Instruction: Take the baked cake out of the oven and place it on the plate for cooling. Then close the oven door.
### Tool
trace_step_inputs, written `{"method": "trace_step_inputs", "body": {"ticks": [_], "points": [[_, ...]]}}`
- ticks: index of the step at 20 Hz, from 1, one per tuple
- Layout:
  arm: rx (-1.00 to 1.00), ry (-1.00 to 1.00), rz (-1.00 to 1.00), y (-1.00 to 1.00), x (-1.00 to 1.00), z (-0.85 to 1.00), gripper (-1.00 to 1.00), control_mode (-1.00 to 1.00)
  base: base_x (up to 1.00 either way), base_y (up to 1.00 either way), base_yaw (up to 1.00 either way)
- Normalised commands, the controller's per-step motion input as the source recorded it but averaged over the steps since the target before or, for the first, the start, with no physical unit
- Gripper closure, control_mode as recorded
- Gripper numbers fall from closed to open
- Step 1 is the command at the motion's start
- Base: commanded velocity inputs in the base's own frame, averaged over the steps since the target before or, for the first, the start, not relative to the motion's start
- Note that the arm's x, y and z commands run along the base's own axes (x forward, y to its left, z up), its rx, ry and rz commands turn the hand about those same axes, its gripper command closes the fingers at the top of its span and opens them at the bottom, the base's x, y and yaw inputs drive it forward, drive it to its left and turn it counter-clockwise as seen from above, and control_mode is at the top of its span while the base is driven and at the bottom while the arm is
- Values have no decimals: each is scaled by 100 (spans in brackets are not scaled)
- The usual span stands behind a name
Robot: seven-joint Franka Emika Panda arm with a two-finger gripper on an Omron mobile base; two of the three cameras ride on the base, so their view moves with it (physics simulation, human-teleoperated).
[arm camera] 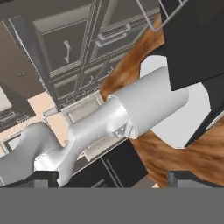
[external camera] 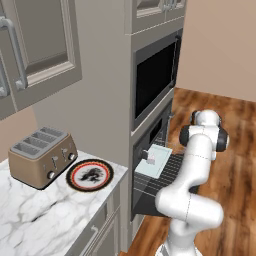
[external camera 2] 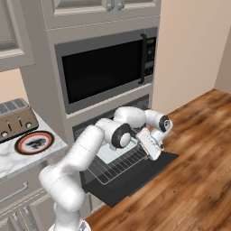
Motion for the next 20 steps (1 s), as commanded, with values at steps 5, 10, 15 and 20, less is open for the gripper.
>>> {"method": "trace_step_inputs", "body": {"ticks": [5, 10, 15, 20], "points": [[0, -59, 12, 100, 2, -7, -100, -100, 0, 0, 0], [0, -69, 16, 46, 26, -31, -100, -100, 0, 0, 0], [2, -41, 11, 42, 12, -14, -100, -100, 0, 0, 0], [12, -41, 7, 4, 24, 0, -100, -100, 0, 0, 0]]}}
